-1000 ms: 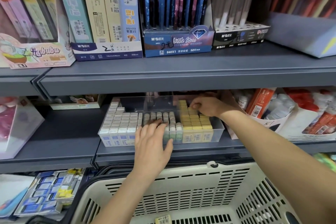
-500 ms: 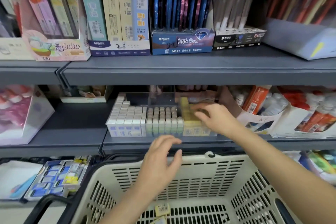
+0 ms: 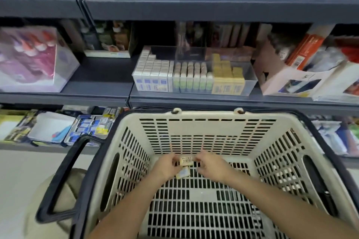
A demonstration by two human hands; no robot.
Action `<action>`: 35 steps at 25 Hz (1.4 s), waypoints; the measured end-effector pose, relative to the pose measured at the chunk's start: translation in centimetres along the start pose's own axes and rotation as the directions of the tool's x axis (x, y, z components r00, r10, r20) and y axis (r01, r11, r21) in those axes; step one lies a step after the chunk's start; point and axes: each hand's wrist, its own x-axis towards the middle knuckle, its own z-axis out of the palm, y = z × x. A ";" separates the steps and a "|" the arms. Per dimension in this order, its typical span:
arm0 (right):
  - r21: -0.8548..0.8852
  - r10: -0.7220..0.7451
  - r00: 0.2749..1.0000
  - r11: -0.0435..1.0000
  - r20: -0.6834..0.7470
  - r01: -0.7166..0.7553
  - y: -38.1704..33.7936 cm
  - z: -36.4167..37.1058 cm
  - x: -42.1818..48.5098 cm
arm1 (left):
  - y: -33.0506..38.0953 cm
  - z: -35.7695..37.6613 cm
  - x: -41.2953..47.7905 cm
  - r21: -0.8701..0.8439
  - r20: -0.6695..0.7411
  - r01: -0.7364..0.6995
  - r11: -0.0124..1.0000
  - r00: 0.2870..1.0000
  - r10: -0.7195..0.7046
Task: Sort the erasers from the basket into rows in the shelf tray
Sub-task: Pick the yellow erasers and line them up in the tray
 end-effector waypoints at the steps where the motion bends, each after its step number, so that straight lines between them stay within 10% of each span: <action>1: -0.025 0.028 1.000 0.999 -0.003 -0.028 0.3 1.4 0.7 | -0.5 0.3 0.0 0.023 0.026 0.016 1.000 1.000 -0.016; 10: -0.043 0.149 0.975 0.986 -0.162 -0.158 0.8 4.9 3.2 | -0.7 1.4 0.4 0.199 0.156 0.012 0.980 0.987 -0.043; 21: 0.673 0.113 0.993 0.738 -0.045 -0.053 -0.3 -6.8 -2.3 | 8.7 -7.5 -2.8 -0.109 0.328 -0.241 0.965 0.907 0.263; 31: 0.707 0.129 0.909 0.674 -0.396 0.213 -0.7 -19.8 -5.0 | 13.5 -13.1 -4.8 -0.624 -0.139 -0.384 0.681 0.912 0.387; 35: 0.497 0.233 0.754 0.856 -0.615 0.140 0.9 -25.1 0.2 | 16.3 -14.5 -2.4 -0.587 -0.347 -0.484 0.649 0.875 0.339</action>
